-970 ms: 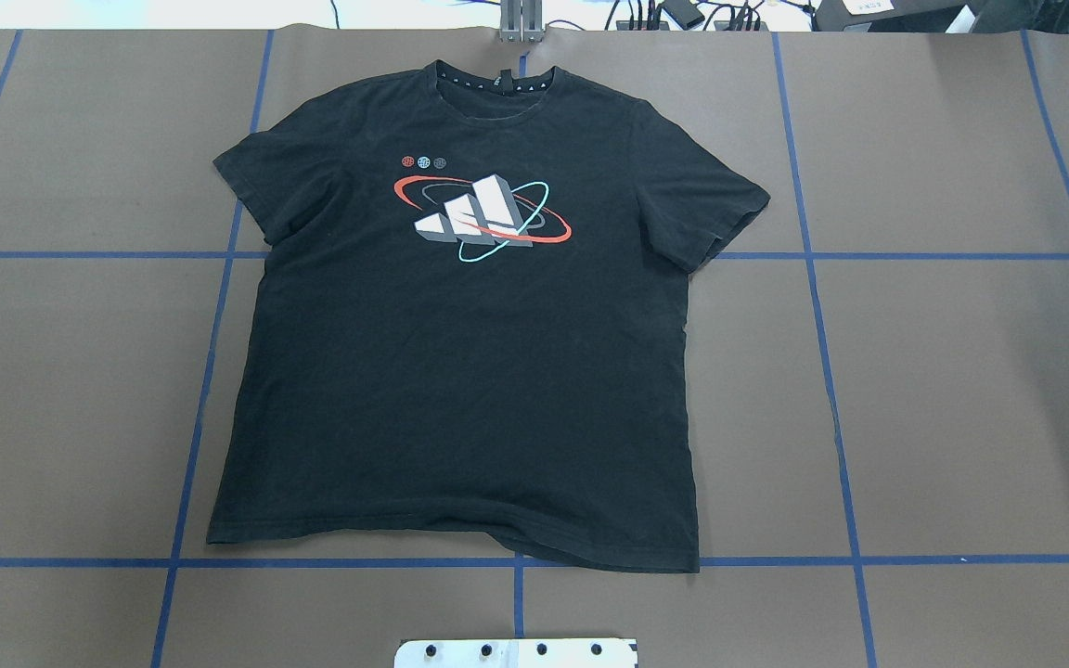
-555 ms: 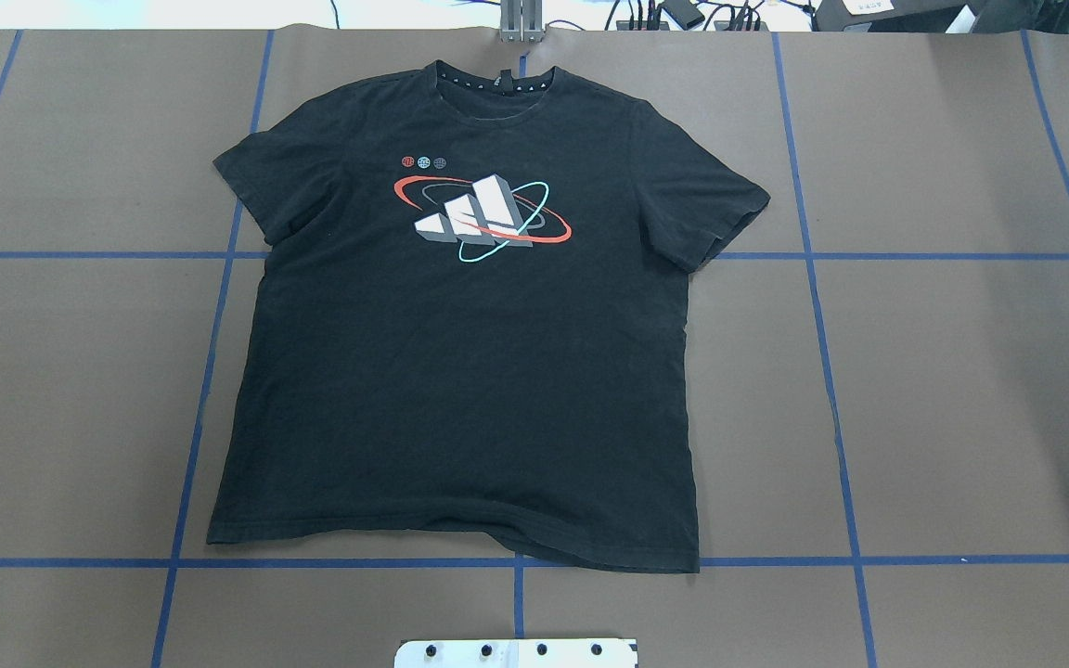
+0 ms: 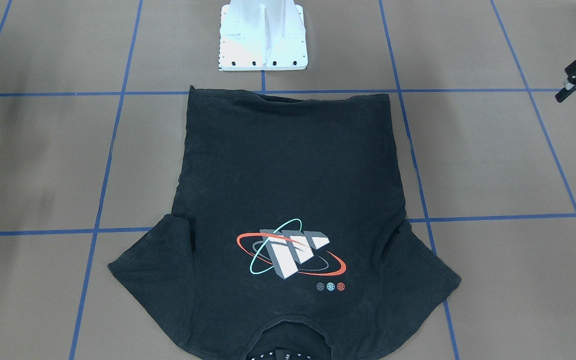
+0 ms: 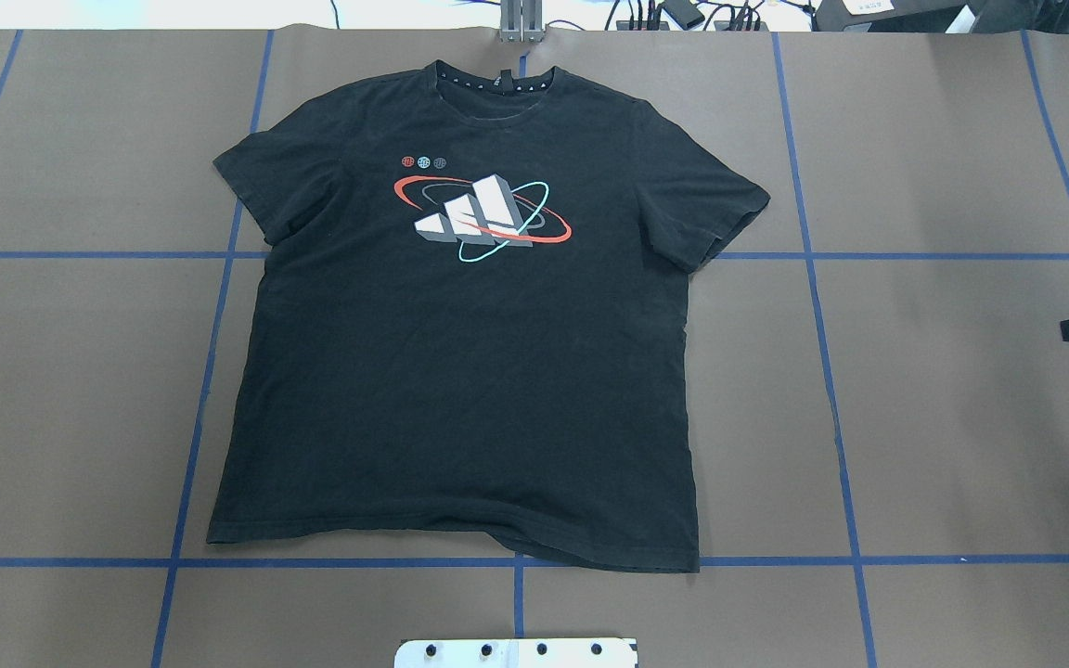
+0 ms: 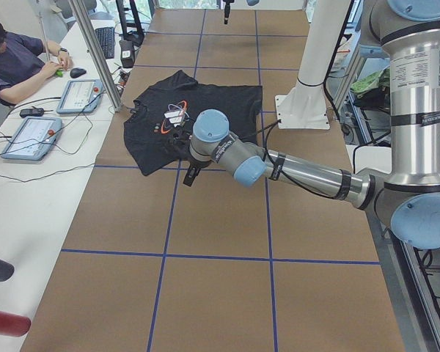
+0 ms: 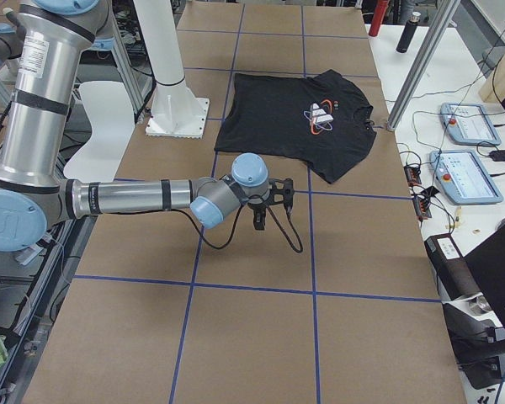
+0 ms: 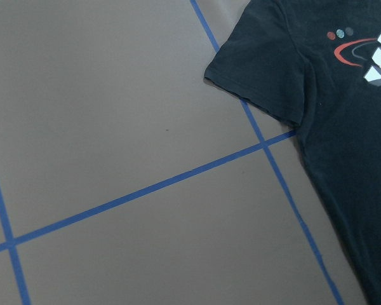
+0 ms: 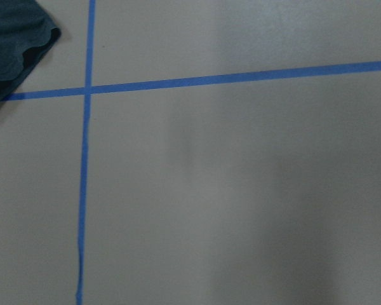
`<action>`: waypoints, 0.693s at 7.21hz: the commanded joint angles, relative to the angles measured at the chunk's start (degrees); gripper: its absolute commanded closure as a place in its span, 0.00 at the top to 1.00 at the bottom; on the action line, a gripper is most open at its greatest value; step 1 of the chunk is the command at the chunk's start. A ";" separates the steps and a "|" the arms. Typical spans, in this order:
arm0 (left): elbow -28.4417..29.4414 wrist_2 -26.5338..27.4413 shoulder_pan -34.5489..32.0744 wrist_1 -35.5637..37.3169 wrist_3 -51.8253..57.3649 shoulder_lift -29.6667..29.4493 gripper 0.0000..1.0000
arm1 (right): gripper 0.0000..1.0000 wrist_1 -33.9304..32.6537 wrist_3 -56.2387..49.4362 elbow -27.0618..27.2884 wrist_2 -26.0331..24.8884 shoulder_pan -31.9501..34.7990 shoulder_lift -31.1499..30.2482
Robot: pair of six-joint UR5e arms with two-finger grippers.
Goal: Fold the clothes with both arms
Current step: 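Move the right gripper toward the black shirt's sleeve nearest it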
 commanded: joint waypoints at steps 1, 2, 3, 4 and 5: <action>0.01 6.24 7.55 -9.88 -9.64 1.37 1.00 | 1.00 0.53 10.81 6.52 -4.56 -7.90 -1.08; 0.01 6.25 10.88 -12.52 -15.16 1.37 1.00 | 1.00 0.53 17.54 9.15 -10.77 -14.11 -1.08; 0.01 7.04 14.48 -14.89 -20.70 1.46 1.00 | 1.00 0.53 22.83 11.01 -16.92 -19.91 -1.08; -0.08 7.39 17.04 -17.09 -23.10 2.50 1.00 | 1.00 0.53 27.67 12.42 -22.03 -24.93 -1.08; -0.16 8.62 18.89 -18.16 -24.87 2.77 1.00 | 1.00 0.44 31.29 13.39 -27.13 -29.59 -1.08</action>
